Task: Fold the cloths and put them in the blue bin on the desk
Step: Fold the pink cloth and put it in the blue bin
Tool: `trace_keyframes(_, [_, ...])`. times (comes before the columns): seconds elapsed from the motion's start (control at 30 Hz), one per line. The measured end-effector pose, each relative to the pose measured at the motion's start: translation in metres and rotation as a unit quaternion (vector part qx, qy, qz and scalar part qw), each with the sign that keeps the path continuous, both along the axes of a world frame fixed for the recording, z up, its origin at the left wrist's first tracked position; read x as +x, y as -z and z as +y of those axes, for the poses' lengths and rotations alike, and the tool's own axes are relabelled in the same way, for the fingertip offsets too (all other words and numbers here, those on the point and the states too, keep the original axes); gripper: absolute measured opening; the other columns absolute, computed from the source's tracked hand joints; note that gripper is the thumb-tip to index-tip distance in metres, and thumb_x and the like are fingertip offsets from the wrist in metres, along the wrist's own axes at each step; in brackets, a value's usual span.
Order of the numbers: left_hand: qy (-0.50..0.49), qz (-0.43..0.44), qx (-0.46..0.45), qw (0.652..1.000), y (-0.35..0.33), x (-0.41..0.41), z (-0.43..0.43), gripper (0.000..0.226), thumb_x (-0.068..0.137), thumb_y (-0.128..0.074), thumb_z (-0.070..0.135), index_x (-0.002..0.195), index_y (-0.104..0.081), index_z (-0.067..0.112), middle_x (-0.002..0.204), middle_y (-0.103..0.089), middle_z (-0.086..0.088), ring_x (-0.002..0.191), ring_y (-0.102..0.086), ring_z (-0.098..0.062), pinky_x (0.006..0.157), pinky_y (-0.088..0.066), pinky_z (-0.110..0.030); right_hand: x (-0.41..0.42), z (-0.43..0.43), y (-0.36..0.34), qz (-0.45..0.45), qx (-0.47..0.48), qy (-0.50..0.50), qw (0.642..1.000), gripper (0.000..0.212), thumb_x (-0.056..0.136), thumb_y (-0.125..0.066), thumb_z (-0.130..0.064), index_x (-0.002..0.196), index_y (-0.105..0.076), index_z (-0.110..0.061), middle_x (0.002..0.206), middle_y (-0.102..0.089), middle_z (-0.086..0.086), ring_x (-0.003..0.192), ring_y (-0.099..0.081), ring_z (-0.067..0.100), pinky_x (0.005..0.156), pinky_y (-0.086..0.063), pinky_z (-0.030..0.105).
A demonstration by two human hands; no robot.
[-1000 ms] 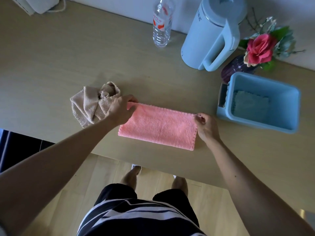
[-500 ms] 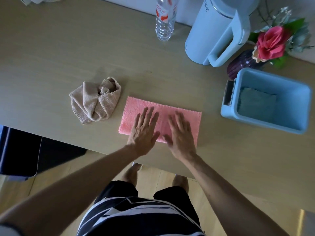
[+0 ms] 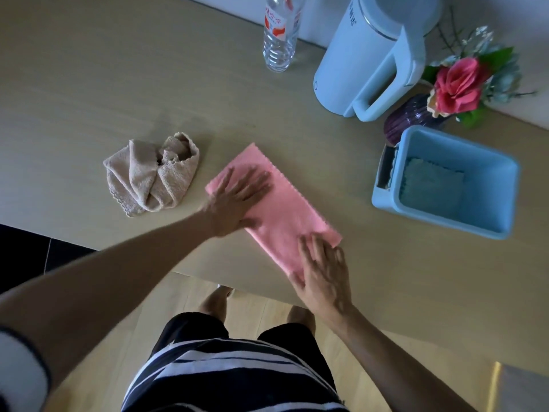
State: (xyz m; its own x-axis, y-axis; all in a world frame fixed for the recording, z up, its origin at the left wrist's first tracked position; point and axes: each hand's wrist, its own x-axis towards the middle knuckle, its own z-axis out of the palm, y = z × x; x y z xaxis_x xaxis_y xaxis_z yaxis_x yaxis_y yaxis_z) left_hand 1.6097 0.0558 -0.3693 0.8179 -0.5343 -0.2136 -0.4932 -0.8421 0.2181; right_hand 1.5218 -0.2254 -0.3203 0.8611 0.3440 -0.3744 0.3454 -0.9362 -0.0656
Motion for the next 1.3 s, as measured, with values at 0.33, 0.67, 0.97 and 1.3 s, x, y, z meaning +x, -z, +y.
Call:
trace_keyframes(0.33, [0.139,-0.126,-0.02,0.982,-0.036,-0.004,-0.014,0.054,0.085,-0.074,0.019,0.136,-0.056,0.015,0.142,-0.056,-0.015,0.132,-0.052,-0.032,0.113,-0.037,-0.047,0.009,0.021,0.0,0.054,0.128,-0.168,0.976,0.073,0.076,-0.078,-0.024,0.142,-0.049,-0.022,0.136,-0.049,0.003,0.123,-0.049,0.019,0.109,-0.042,0.04])
trace_keyframes(0.67, [0.114,0.041,-0.022,0.992,-0.027,-0.077,-0.007,0.081,0.07,-0.061,0.075,0.127,-0.061,0.017,0.132,-0.059,-0.008,0.123,-0.055,-0.027,0.105,-0.046,-0.041,0.036,0.033,0.004,0.018,0.17,-0.122,0.978,0.022,0.084,-0.069,-0.021,0.106,-0.065,-0.019,0.108,-0.064,-0.002,0.101,-0.06,0.02,0.095,-0.046,0.033])
trace_keyframes(0.97, [-0.214,0.178,-0.265,0.923,-0.056,-0.059,-0.026,0.022,0.096,-0.063,0.03,0.086,-0.065,0.011,0.063,-0.062,0.0,0.047,-0.05,-0.013,0.045,-0.032,-0.02,0.059,0.026,-0.037,0.346,0.403,0.167,0.831,0.047,0.083,-0.065,-0.053,0.118,-0.052,-0.025,0.097,-0.063,-0.009,0.079,-0.062,0.006,0.068,-0.051,0.022])
trace_keyframes(1.3, [-0.405,0.247,-0.305,0.826,-0.05,-0.033,-0.031,0.04,0.092,-0.064,0.04,0.074,-0.053,0.006,0.058,-0.048,0.003,0.048,-0.04,-0.018,0.042,-0.027,-0.029,0.082,0.026,-0.021,0.179,0.427,0.324,0.825,0.025,0.1,-0.056,-0.023,0.077,-0.051,-0.016,0.062,-0.038,-0.007,0.05,-0.03,0.002,0.049,-0.026,0.022])
